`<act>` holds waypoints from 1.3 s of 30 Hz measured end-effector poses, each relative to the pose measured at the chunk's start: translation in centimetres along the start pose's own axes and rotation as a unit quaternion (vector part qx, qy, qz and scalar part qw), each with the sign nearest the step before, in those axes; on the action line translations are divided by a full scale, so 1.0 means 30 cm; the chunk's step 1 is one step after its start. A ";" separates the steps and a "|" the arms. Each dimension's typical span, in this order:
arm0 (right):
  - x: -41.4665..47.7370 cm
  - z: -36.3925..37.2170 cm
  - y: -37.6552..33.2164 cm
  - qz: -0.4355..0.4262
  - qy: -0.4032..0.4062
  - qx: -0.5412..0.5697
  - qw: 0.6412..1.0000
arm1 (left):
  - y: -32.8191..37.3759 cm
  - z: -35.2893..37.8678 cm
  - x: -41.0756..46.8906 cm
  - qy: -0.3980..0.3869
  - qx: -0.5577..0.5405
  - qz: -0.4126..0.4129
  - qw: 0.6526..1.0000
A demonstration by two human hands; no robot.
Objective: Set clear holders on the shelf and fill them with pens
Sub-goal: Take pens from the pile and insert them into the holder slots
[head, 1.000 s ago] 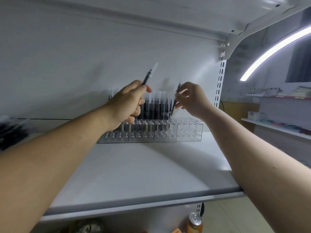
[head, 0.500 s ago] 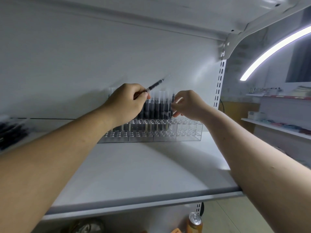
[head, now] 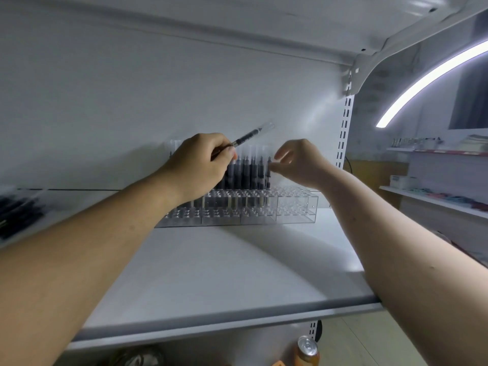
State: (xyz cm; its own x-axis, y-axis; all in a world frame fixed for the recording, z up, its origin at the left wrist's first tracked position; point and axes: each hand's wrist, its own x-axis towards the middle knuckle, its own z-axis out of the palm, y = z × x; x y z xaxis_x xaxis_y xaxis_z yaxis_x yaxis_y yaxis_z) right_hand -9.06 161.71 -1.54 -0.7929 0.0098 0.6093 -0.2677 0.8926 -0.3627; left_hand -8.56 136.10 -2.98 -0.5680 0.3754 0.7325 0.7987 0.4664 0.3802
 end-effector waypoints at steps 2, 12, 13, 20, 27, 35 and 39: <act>-0.004 -0.013 -0.029 -0.025 0.060 0.059 0.996 | 0.000 -0.002 -0.001 0.004 0.000 0.014 1.000; -0.036 -0.003 -0.124 -0.046 -0.111 0.450 0.885 | 0.000 -0.003 -0.003 0.005 -0.002 0.032 0.999; -0.036 -0.005 -0.124 -0.044 -0.117 0.461 0.879 | 0.000 -0.003 -0.002 0.001 -0.001 0.032 0.999; -0.036 -0.017 -0.137 -0.039 -0.106 0.507 0.854 | 0.000 0.005 -0.001 -0.031 0.002 0.035 0.999; 0.004 -0.042 -0.084 -0.016 0.155 0.319 0.935 | 0.000 -0.011 -0.015 -0.045 0.111 0.066 0.991; 0.011 -0.011 -0.033 0.001 0.135 0.141 0.981 | 0.012 -0.031 -0.012 -0.022 0.225 0.073 0.971; 0.011 -0.007 -0.029 0.007 0.129 0.133 0.983 | 0.012 -0.034 -0.011 -0.011 0.229 0.066 0.971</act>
State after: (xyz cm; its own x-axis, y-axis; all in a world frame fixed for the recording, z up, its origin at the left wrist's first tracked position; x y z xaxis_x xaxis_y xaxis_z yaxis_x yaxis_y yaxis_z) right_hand -8.98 161.04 -0.86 -0.6409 0.1656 0.7495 -0.4192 0.7425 -0.5225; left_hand -7.89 135.33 -2.50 -0.4752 0.4703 0.7436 0.6954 0.7185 -0.0100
